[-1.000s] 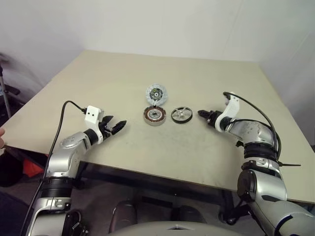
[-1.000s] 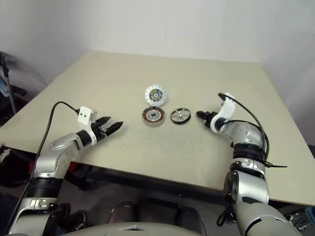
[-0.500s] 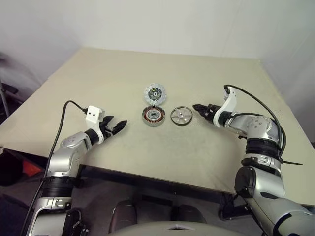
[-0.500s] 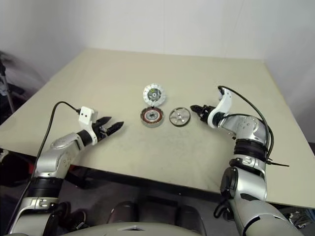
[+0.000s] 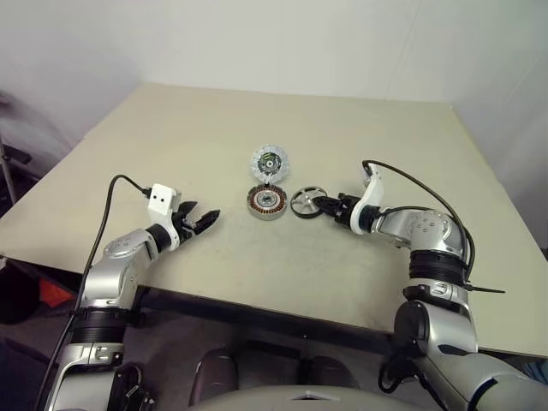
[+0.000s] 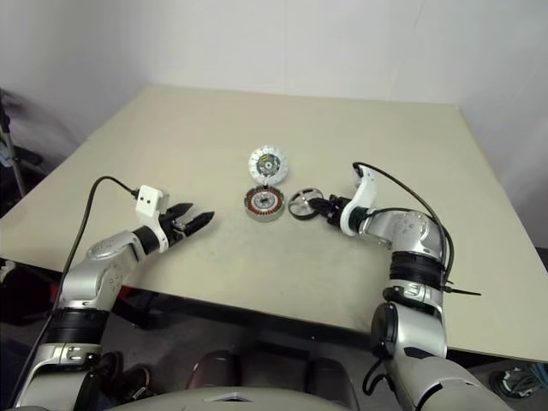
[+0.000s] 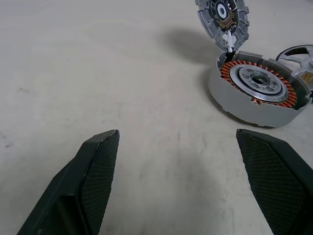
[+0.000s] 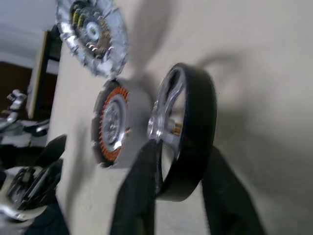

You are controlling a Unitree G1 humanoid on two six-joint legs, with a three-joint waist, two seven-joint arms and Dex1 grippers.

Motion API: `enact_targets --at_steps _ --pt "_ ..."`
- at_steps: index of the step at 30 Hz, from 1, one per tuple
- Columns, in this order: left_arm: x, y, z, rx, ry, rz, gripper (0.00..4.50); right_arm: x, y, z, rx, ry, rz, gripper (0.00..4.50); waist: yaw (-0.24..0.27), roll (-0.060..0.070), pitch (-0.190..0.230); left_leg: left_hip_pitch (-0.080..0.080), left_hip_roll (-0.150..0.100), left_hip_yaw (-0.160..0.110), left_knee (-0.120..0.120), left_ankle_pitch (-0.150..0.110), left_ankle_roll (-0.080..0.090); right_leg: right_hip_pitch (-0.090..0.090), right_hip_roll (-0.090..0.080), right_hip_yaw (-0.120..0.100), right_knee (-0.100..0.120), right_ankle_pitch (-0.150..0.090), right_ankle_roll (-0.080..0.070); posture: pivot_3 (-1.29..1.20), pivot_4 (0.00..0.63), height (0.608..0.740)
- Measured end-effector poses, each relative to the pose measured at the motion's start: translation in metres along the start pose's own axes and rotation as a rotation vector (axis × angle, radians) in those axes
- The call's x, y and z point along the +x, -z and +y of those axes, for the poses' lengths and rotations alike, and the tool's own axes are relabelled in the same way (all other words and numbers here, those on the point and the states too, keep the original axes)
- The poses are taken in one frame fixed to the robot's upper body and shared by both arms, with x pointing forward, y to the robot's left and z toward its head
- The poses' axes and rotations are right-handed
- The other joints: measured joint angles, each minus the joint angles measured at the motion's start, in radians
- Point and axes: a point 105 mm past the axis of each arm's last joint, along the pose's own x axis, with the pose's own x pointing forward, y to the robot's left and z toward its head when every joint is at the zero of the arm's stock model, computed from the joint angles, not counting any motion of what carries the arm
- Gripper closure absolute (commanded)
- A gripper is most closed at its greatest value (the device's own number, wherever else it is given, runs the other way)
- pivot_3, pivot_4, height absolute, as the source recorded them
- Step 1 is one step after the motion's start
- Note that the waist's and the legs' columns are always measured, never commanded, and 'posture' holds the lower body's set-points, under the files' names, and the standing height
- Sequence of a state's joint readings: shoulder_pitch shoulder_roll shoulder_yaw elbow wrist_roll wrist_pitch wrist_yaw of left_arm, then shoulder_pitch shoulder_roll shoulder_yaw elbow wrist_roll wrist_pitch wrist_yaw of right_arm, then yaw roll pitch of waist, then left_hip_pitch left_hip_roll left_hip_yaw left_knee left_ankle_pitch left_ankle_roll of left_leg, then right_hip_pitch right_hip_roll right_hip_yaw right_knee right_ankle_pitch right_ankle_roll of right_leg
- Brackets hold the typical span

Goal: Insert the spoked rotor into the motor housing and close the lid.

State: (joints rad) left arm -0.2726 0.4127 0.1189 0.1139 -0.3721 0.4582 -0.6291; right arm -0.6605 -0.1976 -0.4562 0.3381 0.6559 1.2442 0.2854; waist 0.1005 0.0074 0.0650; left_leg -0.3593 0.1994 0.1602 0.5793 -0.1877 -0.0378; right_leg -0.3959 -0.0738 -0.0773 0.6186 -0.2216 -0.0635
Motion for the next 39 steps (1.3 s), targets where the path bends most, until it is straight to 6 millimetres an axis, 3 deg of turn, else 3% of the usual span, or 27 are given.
enact_targets --at_steps 6,9,13,15,17,22,24,27,39 --pt "-0.002 -0.001 0.003 0.006 -0.009 0.001 0.46 0.0 -0.001 -0.001 0.015 0.008 -0.008 4.16 0.001 0.0 0.0 0.004 0.0 0.0 0.0 0.0 0.0 0.004 0.0 0.0 0.0 0.0 0.0 0.0 0.0 0.74" --pt "-0.002 -0.001 0.003 0.006 -0.009 0.001 0.46 -0.002 -0.018 -0.005 0.147 -0.008 -0.094 4.16 0.002 0.0 0.0 0.004 -0.001 0.0 0.0 0.0 0.0 0.004 -0.001 0.0 0.0 0.0 0.0 0.0 0.0 0.74" --pt "-0.002 -0.001 0.003 0.006 -0.009 0.001 0.46 -0.011 -0.059 0.004 0.254 -0.071 -0.276 4.16 0.001 0.0 0.0 0.004 0.0 0.0 -0.001 0.0 0.0 0.003 0.0 0.0 0.0 0.0 0.0 0.0 0.0 0.74" --pt "-0.002 -0.001 0.003 0.006 -0.008 0.002 0.46 -0.012 -0.065 0.011 0.275 -0.1 -0.298 4.16 0.0 0.0 0.0 0.004 0.0 0.0 -0.002 0.0 0.0 0.003 0.0 0.0 0.0 0.0 0.0 0.0 0.0 0.74" --pt "-0.001 -0.001 0.003 0.006 -0.008 0.001 0.46 -0.007 -0.06 0.016 0.309 -0.124 -0.276 4.16 -0.004 0.0 0.0 0.003 0.0 0.0 -0.002 0.0 0.0 0.002 0.0 0.0 0.0 0.0 0.0 0.0 0.0 0.74" --pt "-0.001 -0.003 0.003 0.008 -0.006 -0.002 0.46 0.019 -0.001 0.04 0.376 -0.188 -0.044 4.16 -0.004 0.0 0.0 -0.001 0.0 0.0 -0.002 0.0 -0.001 -0.003 0.001 0.0 0.0 0.0 0.0 0.0 0.0 0.74" --pt "-0.001 -0.003 0.003 0.008 -0.007 -0.001 0.46 0.025 0.014 0.048 0.385 -0.198 0.012 4.16 -0.001 0.0 0.0 -0.002 0.0 0.0 -0.002 0.0 -0.001 -0.003 0.0 0.0 0.0 0.0 0.0 0.0 0.0 0.74" --pt "-0.001 -0.003 0.003 0.01 -0.009 0.0 0.46 0.028 0.02 0.06 0.375 -0.227 0.041 4.16 0.003 0.0 0.0 -0.001 -0.001 0.0 -0.002 0.001 -0.001 -0.002 -0.001 0.0 0.0 0.0 0.001 0.0 0.0 0.74" --pt "-0.003 -0.002 0.003 0.009 -0.011 0.005 0.46 0.039 0.021 0.065 0.377 -0.205 0.022 4.16 0.0 0.0 0.0 -0.002 0.0 -0.001 -0.002 0.002 -0.003 -0.003 0.0 0.0 0.001 0.0 0.002 0.0 0.0 0.74"
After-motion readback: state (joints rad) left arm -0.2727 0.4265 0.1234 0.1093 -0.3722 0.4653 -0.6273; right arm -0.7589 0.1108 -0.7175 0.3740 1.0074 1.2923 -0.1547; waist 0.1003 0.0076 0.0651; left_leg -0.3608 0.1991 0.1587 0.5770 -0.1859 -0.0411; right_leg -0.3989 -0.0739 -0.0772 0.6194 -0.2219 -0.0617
